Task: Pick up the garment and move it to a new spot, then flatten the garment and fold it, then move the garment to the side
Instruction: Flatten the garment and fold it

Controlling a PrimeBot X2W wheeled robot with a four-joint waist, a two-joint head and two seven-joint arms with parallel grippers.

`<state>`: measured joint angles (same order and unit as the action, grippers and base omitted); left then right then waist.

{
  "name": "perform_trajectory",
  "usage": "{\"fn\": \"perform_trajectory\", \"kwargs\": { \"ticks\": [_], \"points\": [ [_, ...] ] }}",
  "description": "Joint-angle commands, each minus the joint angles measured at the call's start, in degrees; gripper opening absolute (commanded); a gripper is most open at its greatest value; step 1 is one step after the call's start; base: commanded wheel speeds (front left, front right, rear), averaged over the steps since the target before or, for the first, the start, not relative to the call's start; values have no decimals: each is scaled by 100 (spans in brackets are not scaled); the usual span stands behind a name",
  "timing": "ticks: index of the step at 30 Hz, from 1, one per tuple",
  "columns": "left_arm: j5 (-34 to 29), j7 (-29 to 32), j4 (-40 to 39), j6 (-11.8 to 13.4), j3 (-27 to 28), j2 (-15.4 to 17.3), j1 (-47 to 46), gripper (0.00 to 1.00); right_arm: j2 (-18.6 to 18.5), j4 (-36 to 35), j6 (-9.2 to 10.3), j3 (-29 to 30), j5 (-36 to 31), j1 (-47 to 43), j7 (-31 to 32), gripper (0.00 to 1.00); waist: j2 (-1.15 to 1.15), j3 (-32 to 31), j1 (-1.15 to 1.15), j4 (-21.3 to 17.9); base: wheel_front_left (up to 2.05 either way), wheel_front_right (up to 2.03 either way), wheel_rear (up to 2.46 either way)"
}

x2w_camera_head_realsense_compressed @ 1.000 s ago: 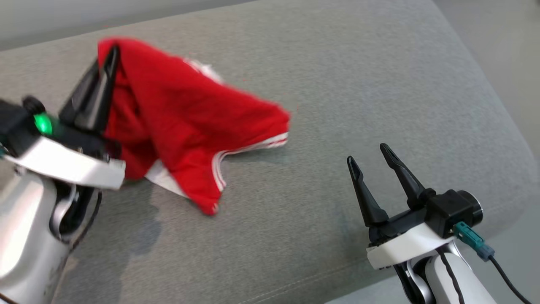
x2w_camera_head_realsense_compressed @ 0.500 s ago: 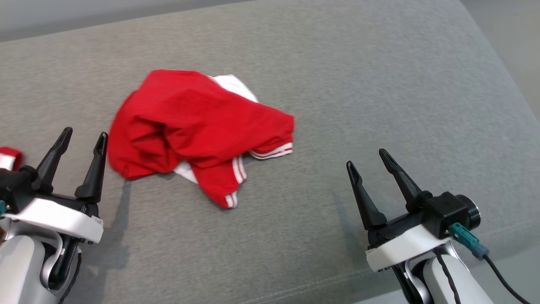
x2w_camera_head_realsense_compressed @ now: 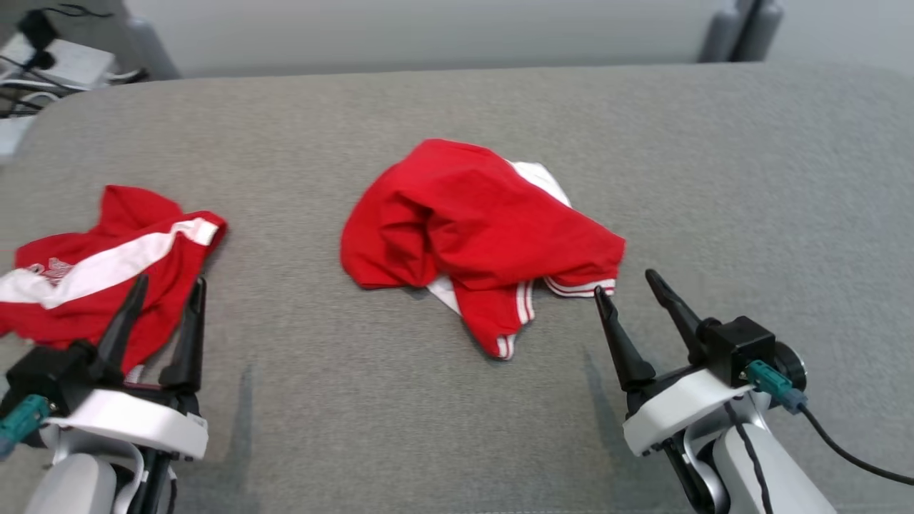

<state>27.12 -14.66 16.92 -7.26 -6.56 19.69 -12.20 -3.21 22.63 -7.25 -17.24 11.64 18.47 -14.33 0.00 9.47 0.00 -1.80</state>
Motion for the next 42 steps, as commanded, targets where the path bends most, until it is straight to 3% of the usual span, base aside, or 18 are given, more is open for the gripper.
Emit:
{"fn": "perform_trajectory", "kwargs": {
  "ticks": [1,10,19,20,21,23,24,33,38,42],
  "points": [
    [-54,-34,-128,-22,239,105,-25,100,34,24,-24,-168,135,88,-67,100,0,-280,0,423,0,0,0],
    [65,-34,-157,-23,65,-75,193,100,34,1239,-24,-855,714,217,-67,100,0,-224,0,1207,0,0,0],
    [312,-34,-124,-23,-92,9,120,100,34,2228,-24,-809,402,608,99,100,0,-66,0,1689,0,0,0],
    [350,-34,-113,-23,-140,16,90,100,34,2405,-24,-733,333,699,238,44,0,-46,0,1743,0,0,0],
    [350,-34,-113,-23,-140,16,90,100,34,2405,-24,-733,333,699,238,44,0,-46,0,1743,0,0,0],
    [385,-34,-110,-23,-181,14,67,100,34,2537,-24,-642,254,783,368,6,0,-37,0,1783,0,0,0],
    [403,-34,-104,-23,-201,13,53,100,34,2549,-24,-625,265,814,401,0,0,-36,0,1800,0,0,0],
    [403,-34,-179,-23,-298,-31,140,100,34,1369,-24,-832,1442,1244,-53,0,0,-156,0,1599,0,0,0],
    [306,-34,-199,-23,-333,-145,252,100,34,276,-24,66,1347,1376,-64,0,0,-248,0,1353,0,0,0],
    [240,-34,-216,-23,-369,-211,280,100,34,159,-24,830,866,1326,-65,0,0,-278,0,1228,0,0,0]
  ]
}}
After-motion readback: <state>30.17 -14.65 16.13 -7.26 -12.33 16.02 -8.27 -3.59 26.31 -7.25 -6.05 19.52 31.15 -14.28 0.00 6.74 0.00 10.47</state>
